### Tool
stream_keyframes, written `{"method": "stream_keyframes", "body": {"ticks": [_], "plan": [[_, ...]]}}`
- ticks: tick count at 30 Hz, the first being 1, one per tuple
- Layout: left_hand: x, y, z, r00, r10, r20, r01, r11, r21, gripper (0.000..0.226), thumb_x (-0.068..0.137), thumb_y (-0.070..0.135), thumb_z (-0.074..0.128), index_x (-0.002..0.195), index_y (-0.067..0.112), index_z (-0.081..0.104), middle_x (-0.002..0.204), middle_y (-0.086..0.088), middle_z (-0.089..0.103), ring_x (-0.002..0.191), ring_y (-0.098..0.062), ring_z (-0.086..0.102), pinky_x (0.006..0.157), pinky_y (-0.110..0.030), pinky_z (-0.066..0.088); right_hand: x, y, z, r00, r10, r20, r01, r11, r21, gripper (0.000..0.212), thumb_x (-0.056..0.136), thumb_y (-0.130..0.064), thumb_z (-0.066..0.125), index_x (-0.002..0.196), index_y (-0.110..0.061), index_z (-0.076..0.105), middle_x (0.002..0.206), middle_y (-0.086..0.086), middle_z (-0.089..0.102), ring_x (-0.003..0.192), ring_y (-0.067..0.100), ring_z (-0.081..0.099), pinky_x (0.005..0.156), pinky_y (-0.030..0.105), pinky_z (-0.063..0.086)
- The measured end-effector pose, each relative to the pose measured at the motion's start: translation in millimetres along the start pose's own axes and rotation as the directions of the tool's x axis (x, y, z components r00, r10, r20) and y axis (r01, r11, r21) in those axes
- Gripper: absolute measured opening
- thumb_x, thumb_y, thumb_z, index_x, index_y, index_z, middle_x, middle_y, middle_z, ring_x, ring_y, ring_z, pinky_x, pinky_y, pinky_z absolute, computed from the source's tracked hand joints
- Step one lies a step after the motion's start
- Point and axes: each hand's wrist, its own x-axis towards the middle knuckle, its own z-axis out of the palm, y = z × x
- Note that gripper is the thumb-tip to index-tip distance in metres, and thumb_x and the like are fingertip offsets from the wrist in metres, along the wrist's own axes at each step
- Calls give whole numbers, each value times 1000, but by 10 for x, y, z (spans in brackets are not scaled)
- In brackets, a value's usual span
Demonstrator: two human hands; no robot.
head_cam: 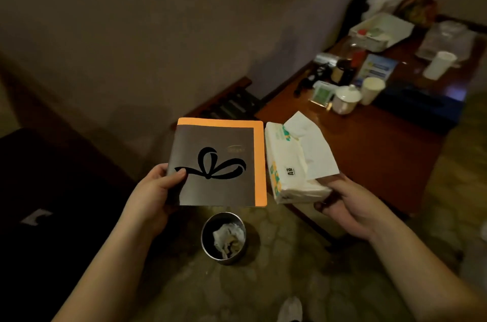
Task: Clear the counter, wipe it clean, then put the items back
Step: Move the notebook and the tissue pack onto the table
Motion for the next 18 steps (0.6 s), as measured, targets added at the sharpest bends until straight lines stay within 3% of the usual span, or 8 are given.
{"method": "stream_keyframes", "body": {"ticks": [3,5,7,12,15,18], "plan": [[165,-24,608,997,-25,69,23,999,25,11,93,10,57,104,11,58,98,-12,67,88,-28,64,81,-47,52,-55,-219,-457,999,2,-53,-1,1000,11,34,94,-3,48,119,-25,55,111,7,67,98,22,63,53,26,51],[240,-40,980,993,-27,111,21,999,50,9,93,10,56,102,12,58,94,-10,68,82,-25,65,66,-38,53,-53,-323,-771,996,-4,-93,7,1000,30,33,94,-4,48,116,-26,57,105,5,70,96,22,64,56,27,51],[310,-65,1328,987,-42,156,30,996,84,7,93,11,57,99,13,59,93,-9,69,80,-23,66,61,-35,52,-55,-417,-1070,988,-21,-152,27,999,32,36,93,-6,50,122,-27,56,104,2,72,99,21,63,64,29,46],[455,-82,1970,967,-90,237,54,986,155,7,92,11,59,98,13,61,99,-12,71,86,-25,67,74,-40,52,-91,-558,-1573,973,-52,-223,66,996,58,40,93,-9,52,128,-29,51,119,2,65,109,21,58,66,29,43],[549,-72,2335,955,-93,283,33,977,210,11,93,10,58,103,11,60,97,-9,70,83,-22,68,62,-33,52,-103,-574,-1821,961,-58,-271,89,990,105,41,92,-12,54,128,-30,49,121,1,64,109,20,58,64,28,44],[716,-133,2666,941,-119,317,32,964,266,16,92,13,61,108,10,61,103,-11,70,94,-29,66,70,-41,55,-89,-562,-2049,941,-60,-332,106,987,122,43,91,-14,57,130,-30,47,122,2,63,113,22,56,69,30,43]]}}
